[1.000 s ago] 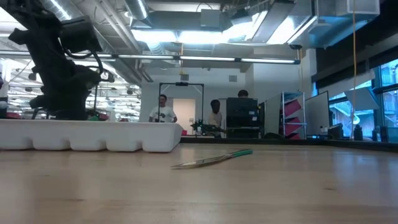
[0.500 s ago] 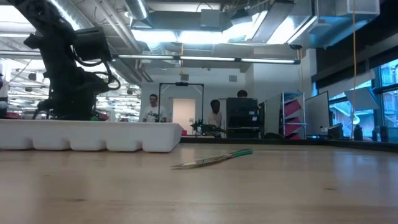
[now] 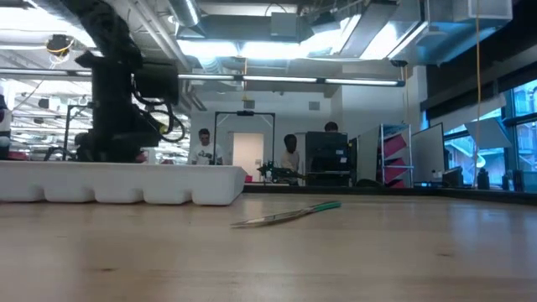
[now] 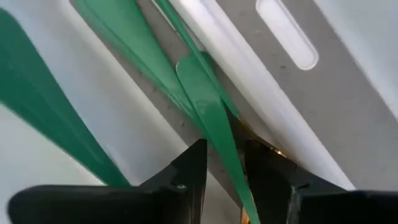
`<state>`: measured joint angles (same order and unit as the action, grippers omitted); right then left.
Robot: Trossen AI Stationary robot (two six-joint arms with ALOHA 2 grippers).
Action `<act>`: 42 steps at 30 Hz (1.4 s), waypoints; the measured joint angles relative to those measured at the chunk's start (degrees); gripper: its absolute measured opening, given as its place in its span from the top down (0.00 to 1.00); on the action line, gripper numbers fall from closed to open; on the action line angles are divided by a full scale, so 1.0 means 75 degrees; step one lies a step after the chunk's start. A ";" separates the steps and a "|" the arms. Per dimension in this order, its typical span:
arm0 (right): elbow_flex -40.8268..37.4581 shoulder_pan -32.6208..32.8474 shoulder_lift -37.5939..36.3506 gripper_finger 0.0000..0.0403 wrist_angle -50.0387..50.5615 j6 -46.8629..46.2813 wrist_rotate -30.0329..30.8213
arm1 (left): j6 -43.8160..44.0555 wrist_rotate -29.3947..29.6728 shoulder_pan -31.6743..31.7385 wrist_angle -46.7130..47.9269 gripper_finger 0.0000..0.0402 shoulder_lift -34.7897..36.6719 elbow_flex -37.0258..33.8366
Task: Sort silverware
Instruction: Put the green fork into the white silverware tray
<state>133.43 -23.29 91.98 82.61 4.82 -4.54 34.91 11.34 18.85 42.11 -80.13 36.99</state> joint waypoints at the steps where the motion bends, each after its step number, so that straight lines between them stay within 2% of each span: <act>1: 0.0000 0.0000 0.0000 0.77 0.0003 0.0003 -0.0005 | -0.0074 0.0008 0.0003 0.0022 0.76 -0.0111 0.0082; 7: 0.0000 0.0000 0.0000 0.77 0.0012 0.0024 -0.0019 | 0.0236 -0.0004 0.0012 0.0092 0.91 -0.0400 0.0268; 11: 0.0000 0.0000 0.0000 0.77 0.0015 0.0026 -0.0058 | 0.0465 -0.0046 0.0016 0.0164 0.91 -0.0230 0.0254; 16: 0.0000 0.0003 0.0000 0.77 0.0015 0.0029 -0.0064 | 0.0791 -0.0014 0.0073 0.0411 0.98 0.0378 0.0239; 25: 0.0000 0.0001 0.0000 0.77 0.0056 0.0027 -0.0068 | 0.1324 -0.0117 0.0299 0.0832 0.99 0.1971 0.0251; 29: 0.0000 0.0002 0.0000 0.77 0.0074 0.0029 -0.0076 | 0.1511 -0.0092 0.0312 0.0840 0.99 0.2368 0.0254; 34: 0.0000 0.0003 0.0000 0.77 0.0191 0.0029 -0.0076 | 0.1718 -0.0087 0.0309 0.0776 1.00 0.2183 0.0254; 42: 0.0000 0.0003 0.0000 0.77 0.0431 0.0029 -0.0079 | 0.1764 -0.0241 0.0294 0.0265 0.99 0.1242 0.0257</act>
<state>133.43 -23.27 91.98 85.84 5.04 -5.13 48.14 9.54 21.06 44.10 -70.81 38.92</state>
